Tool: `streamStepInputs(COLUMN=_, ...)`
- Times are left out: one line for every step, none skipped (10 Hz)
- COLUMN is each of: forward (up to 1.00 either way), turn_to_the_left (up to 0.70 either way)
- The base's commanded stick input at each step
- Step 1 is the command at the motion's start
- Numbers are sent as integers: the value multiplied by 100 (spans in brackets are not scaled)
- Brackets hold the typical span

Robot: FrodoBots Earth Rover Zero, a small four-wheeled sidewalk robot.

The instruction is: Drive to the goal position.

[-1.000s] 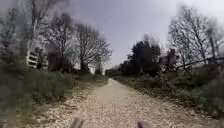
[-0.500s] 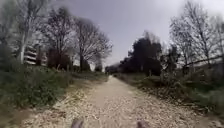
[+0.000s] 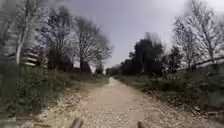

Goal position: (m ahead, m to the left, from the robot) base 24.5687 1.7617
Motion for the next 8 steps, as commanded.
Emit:
streamStepInputs(forward=70, turn_to_the_left=0)
streamStepInputs(forward=70, turn_to_the_left=-6)
streamStepInputs(forward=70, turn_to_the_left=-24)
streamStepInputs(forward=70, turn_to_the_left=-34)
streamStepInputs(forward=70, turn_to_the_left=-24)
streamStepInputs(forward=70, turn_to_the_left=-5)
streamStepInputs(forward=70, turn_to_the_left=0)
streamStepInputs(forward=70, turn_to_the_left=0)
